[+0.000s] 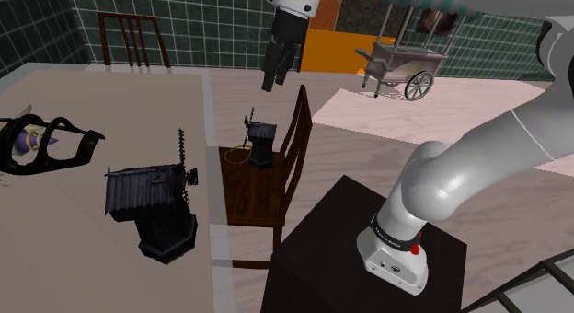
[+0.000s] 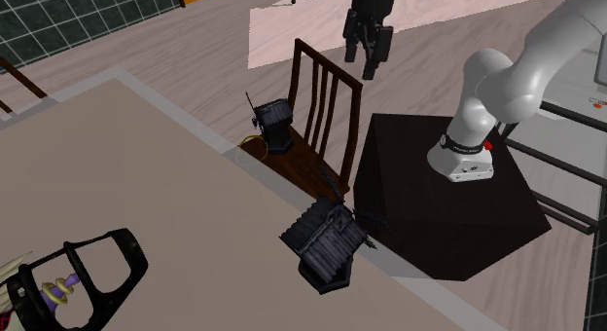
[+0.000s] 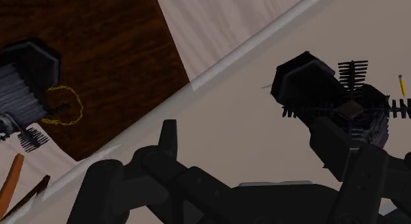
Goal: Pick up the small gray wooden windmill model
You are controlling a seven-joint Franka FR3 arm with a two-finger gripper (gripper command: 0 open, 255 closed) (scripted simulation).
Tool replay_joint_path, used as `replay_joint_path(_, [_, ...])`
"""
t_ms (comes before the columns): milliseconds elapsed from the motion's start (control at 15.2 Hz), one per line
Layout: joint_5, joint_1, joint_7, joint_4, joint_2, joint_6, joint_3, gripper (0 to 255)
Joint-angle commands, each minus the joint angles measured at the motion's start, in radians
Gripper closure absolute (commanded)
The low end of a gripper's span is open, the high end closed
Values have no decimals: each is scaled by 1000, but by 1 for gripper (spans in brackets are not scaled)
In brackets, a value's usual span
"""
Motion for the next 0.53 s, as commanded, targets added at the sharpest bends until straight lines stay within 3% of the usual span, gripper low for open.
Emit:
replay_joint_path(0, [25,23,-15,46,74,9,14,0])
replay_joint_path(462, [95,90,-74,227,315,5,59,0])
